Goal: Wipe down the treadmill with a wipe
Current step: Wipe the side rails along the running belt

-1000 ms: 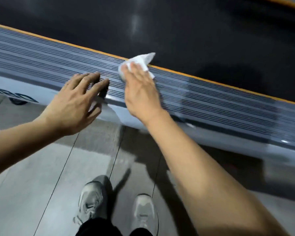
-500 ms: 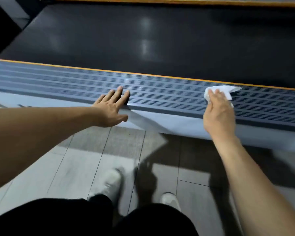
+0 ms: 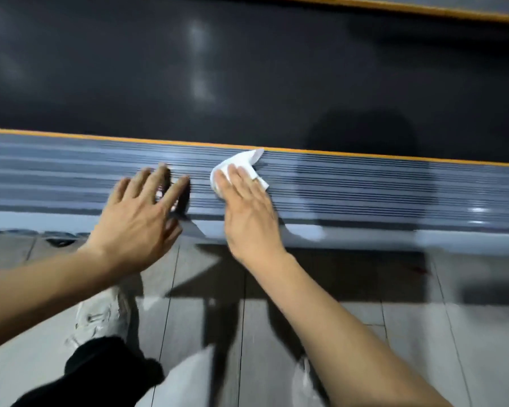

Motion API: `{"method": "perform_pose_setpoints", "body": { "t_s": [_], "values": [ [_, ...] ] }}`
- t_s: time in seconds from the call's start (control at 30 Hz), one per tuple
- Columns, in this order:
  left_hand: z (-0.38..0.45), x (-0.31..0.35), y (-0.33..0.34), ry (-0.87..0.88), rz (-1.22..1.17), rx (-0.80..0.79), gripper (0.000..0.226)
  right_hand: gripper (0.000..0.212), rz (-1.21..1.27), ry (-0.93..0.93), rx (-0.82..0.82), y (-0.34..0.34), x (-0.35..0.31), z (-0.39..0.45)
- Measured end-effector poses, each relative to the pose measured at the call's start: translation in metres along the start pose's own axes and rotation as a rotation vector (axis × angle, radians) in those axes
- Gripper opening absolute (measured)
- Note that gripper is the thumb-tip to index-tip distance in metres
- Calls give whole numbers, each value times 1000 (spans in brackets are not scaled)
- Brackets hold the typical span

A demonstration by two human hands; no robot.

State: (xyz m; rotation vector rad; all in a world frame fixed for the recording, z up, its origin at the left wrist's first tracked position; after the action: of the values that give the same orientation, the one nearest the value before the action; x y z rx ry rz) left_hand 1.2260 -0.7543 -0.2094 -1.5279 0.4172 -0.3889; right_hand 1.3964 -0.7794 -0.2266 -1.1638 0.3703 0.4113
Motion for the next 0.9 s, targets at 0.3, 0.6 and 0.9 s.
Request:
{"method": "perform_pose_setpoints", "body": {
  "t_s": [0.3, 0.6, 0.9],
  "values": [
    [-26, -46, 14, 74, -11, -189, 102, 50, -202, 272, 225, -102, 142, -31],
    [-23, -38, 8, 36, -58, -351, 94, 55, -70, -34, 32, -1, -28, -4],
    [-21, -41, 3, 3, -129, -403, 89, 47, -32, -43, -10, -7, -24, -31]
  ]
}}
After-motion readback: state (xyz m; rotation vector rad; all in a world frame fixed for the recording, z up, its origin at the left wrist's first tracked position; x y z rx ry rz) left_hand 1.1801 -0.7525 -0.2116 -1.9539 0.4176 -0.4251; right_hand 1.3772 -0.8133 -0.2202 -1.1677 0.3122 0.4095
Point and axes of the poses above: each hand's wrist, its own z-axis towards the middle knuckle, its own y-axis out of the palm, x = y × z, the point moved 7 cm from there along z, towards the middle knuckle, and after that the axes turned 9 degrees about x, right-handed, at the moved point
